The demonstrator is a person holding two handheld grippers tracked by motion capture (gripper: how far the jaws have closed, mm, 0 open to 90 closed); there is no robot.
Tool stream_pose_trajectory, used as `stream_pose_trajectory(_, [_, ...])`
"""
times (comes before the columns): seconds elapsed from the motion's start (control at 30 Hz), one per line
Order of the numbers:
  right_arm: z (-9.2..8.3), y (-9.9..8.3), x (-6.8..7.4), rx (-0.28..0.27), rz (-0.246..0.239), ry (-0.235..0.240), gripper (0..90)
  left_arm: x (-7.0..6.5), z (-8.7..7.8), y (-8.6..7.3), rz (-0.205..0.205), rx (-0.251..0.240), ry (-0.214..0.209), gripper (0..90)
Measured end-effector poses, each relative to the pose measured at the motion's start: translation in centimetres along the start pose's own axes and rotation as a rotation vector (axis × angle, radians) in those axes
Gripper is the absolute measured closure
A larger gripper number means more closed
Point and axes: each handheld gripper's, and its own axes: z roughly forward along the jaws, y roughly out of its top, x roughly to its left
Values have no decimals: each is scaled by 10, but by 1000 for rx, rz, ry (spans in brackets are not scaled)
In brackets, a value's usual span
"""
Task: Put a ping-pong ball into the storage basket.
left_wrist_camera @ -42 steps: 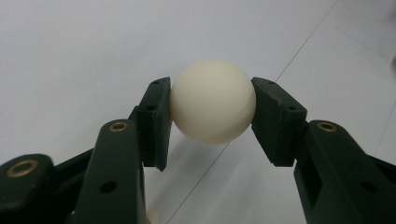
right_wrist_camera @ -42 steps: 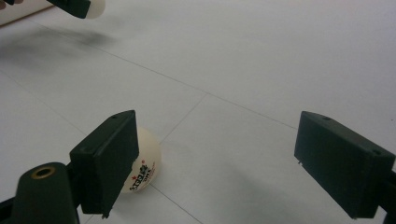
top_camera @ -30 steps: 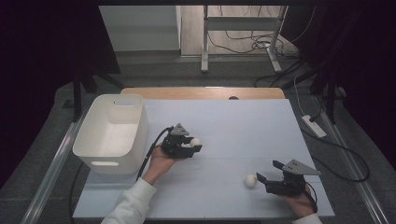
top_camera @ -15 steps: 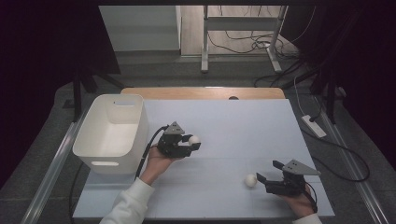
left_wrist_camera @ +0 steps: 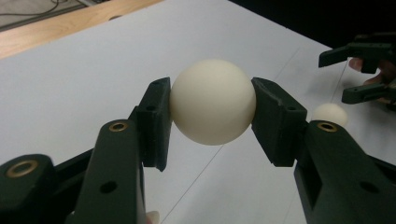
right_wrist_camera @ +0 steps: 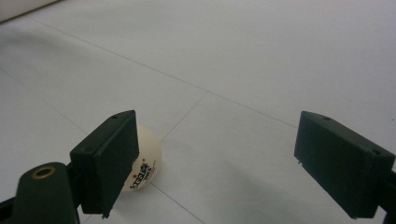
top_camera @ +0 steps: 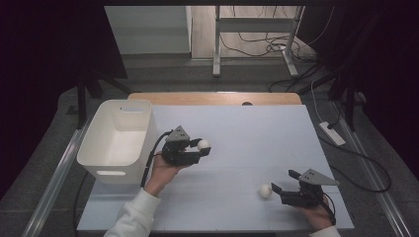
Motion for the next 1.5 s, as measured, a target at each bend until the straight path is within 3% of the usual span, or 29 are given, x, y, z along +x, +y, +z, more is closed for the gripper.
stream_pose_trajectory(0.47, [0,0,0,-1,1,-1,138,-1,-14,4,-1,-65,-6,507])
stream_pose_trajectory(1.03, [0,0,0,0,-1,-2,139,-4,-41,13,11,-166,18,507])
stream_pose_trajectory(1.5, [0,0,0,-3,-1,-8,139,0,-60,16,10,-213,38,507])
